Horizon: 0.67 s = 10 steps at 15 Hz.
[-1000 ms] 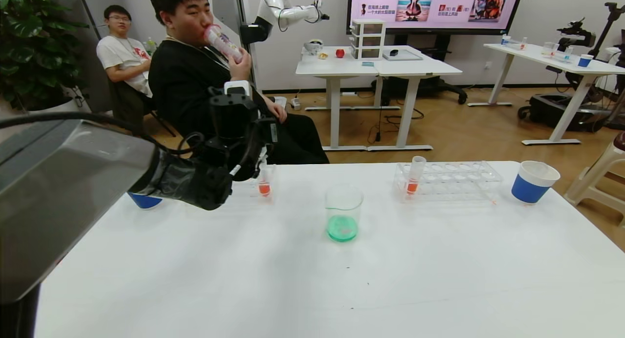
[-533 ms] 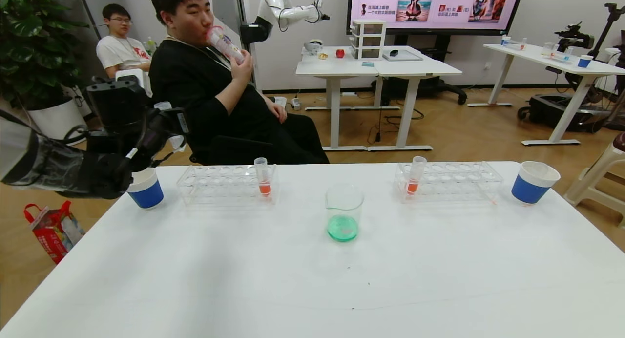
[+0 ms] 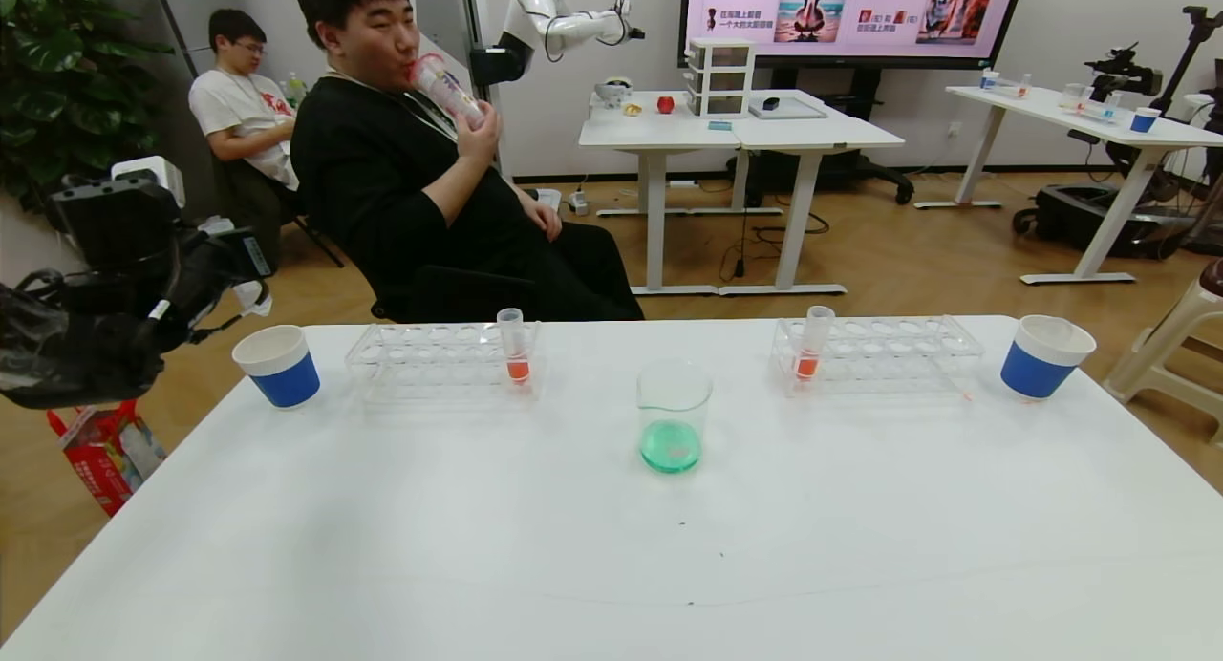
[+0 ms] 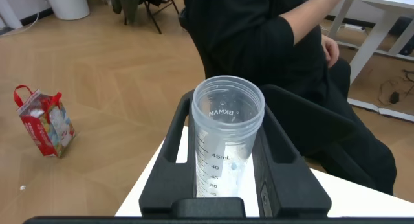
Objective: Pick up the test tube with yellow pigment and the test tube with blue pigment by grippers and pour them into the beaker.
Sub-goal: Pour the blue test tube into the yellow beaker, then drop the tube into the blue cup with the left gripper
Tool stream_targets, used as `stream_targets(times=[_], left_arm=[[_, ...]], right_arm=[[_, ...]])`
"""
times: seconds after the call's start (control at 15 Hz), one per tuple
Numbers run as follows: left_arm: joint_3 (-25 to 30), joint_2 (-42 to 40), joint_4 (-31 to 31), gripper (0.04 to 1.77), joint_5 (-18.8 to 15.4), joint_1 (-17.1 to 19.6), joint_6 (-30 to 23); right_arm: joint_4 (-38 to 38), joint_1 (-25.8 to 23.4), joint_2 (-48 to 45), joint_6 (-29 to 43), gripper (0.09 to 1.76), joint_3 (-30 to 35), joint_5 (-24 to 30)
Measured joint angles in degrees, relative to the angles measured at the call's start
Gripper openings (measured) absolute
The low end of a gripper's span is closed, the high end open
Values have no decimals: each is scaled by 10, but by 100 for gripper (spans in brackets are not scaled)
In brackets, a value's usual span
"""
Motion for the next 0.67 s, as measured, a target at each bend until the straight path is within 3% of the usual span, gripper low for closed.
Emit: stream_targets(times=[0.67], left_arm=[[37, 70, -89, 50, 3, 5, -1]], right_arm=[[0, 0, 0, 0, 174, 0, 0]])
